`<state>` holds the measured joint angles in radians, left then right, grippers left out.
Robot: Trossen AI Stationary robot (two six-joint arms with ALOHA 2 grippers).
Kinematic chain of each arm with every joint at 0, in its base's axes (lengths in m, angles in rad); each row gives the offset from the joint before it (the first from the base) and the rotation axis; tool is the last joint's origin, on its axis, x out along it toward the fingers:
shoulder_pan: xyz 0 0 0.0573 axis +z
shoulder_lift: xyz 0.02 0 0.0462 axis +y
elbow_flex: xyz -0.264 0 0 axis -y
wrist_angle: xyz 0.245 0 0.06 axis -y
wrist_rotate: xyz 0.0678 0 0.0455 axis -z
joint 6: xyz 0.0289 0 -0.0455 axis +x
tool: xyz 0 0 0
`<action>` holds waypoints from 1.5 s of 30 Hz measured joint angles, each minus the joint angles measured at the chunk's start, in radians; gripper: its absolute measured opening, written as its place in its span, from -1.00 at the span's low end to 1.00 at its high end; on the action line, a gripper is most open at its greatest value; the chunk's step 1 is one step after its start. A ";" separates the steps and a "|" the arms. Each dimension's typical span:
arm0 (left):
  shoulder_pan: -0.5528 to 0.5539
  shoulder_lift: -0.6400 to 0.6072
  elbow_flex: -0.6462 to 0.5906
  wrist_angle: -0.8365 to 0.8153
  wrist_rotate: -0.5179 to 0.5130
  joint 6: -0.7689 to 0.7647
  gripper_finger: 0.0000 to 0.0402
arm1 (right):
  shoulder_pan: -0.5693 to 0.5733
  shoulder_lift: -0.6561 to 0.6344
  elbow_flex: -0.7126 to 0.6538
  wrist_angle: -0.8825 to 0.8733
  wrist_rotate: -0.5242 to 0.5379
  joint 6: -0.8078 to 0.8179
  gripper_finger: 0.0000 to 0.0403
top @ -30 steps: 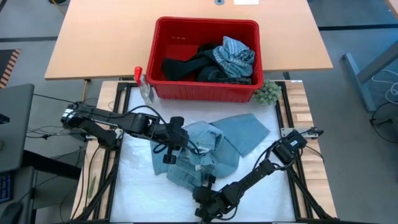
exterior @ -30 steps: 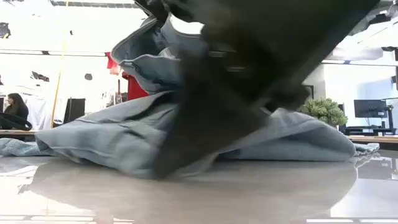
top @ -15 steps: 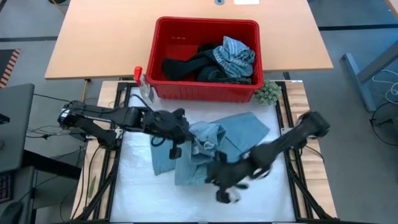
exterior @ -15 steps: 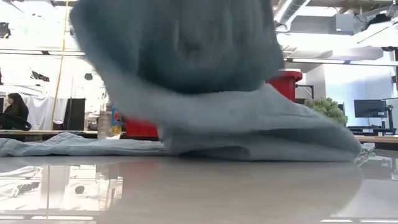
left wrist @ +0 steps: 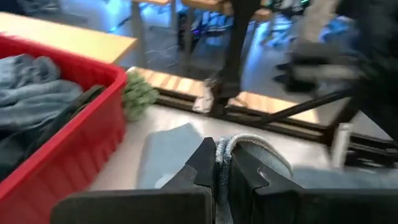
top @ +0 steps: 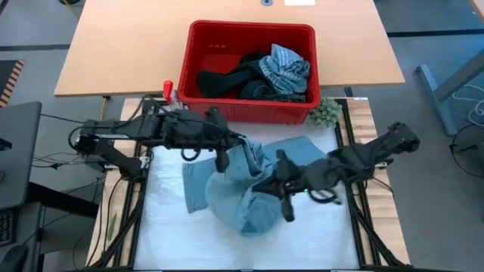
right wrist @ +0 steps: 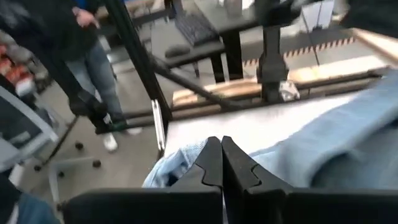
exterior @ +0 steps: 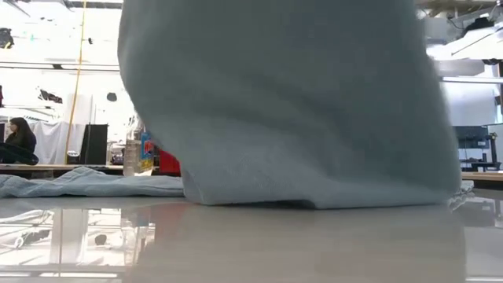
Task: Fold laundry
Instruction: Fold the blue pants from the red laundry bin
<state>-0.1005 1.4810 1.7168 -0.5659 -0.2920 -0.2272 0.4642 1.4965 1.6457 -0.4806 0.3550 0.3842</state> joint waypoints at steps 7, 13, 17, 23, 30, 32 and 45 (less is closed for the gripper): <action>0.037 0.045 0.002 -0.174 -0.124 -0.060 -1.00 | -0.068 0.114 0.000 -0.001 0.152 0.083 -0.92; 0.041 0.078 0.002 -0.221 -0.037 -0.116 -1.00 | -0.135 0.163 0.001 0.024 0.262 0.082 -0.92; 0.050 0.076 0.002 -0.252 -0.026 -0.162 -1.00 | -0.138 0.158 0.001 -0.001 0.345 0.080 -0.92; 0.048 0.066 -0.002 -0.250 0.050 -0.222 -1.00 | -0.147 0.153 0.001 -0.081 0.396 0.073 -0.92; 0.031 0.075 -0.076 -0.190 0.114 -0.267 -0.97 | -0.147 0.153 0.001 -0.158 0.400 0.055 -0.91; 0.028 0.075 -0.102 -0.164 0.139 -0.277 -0.98 | -0.144 0.153 0.001 -0.166 0.400 0.038 -0.83; -0.004 0.075 -0.156 -0.082 0.142 -0.264 -0.99 | -0.143 0.165 -0.023 -0.357 0.356 0.115 -0.29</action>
<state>-0.1047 1.5562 1.5608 -0.6479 -0.1496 -0.4912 0.3210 1.6612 1.6228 -0.8374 0.7113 0.4993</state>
